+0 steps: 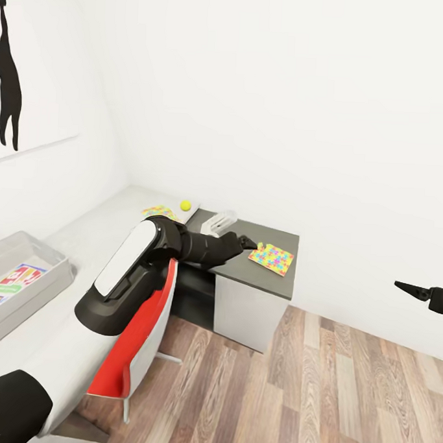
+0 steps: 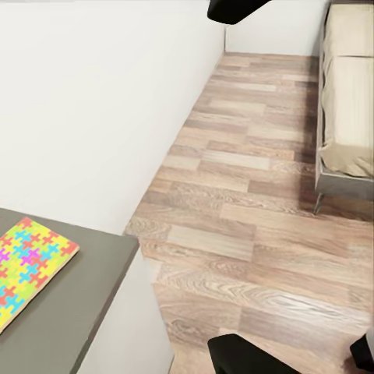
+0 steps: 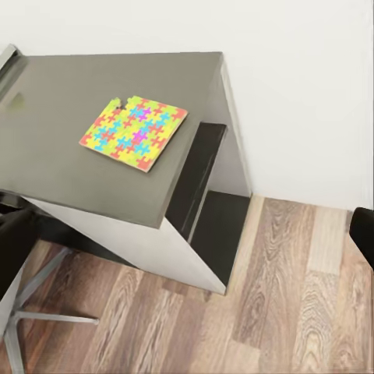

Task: Put all the toys in the child's room - the three board games (two on the bed and one on the table), the two jigsaw puzzles on the table, and the tennis ball on the table - inside the toy box on the table in the child's room.

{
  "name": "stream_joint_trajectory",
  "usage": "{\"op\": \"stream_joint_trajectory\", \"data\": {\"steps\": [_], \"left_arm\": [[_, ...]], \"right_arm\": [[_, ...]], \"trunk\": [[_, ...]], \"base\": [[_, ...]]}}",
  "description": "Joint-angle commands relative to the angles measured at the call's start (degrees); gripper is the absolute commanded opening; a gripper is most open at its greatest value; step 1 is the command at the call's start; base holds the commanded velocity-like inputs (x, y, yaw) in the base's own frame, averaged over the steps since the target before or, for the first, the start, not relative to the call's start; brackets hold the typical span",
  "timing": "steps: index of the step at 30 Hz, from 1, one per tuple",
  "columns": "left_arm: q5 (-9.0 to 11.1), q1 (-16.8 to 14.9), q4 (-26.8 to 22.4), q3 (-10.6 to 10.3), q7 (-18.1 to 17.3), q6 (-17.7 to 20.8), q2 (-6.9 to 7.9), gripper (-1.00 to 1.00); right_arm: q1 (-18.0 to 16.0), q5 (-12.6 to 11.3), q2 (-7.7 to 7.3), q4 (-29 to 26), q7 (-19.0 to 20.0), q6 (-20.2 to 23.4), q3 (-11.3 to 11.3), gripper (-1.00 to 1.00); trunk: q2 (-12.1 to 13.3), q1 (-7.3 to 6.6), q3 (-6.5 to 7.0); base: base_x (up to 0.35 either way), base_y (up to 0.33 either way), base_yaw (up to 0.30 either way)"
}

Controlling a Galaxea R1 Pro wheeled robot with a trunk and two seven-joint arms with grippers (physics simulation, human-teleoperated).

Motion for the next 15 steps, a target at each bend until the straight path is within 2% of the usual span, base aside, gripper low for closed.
{"op": "stream_joint_trajectory", "data": {"steps": [1, 5, 11, 14, 15], "left_arm": [[0.3, -0.1, 0.0, 0.0, 0.5, 0.3, 0.04, 1.0], [0.3, 0.0, 0.1, 0.0, 0.5, 0.4, 0.34, 1.0], [-0.1, 0.0, 1.3, 0.0, 0.5, 0.4, 0.49, 1.0], [-1.4, 0.1, 1.8, 0.0, 0.5, 0.4, 0.5, 1.0], [-3.2, 0.8, 2.0, 0.1, 0.4, 0.4, 0.46, 1.0]], "right_arm": [[-0.1, 0.4, 0.0, 0.0, 0.5, 0.3, -0.1, 1.0], [-0.1, 0.4, 0.0, 0.0, 0.5, 0.3, 0.0, 1.0], [-0.1, 0.4, 0.0, 0.0, 0.5, 0.3, 0.6, 1.0], [-0.1, 0.4, 0.01, 0.0, 0.5, 0.3, 0.9, 1.0], [-0.1, 0.4, 0.0, 0.0, 0.5, 0.3, 1.3, 1.0]], "trunk": [[-0.1, 0.04, -0.04], [-0.1, 0.04, 0.24], [-0.1, 0.04, 0.67], [-0.1, 0.04, 0.88], [-0.1, 0.04, 0.95]], "base": [[0.009, 0.0, -0.22], [0.154, 0.0, -0.22], [0.312, 0.0, -0.22], [0.327, 0.0, -0.22], [0.174, 0.0, -0.22]]}}
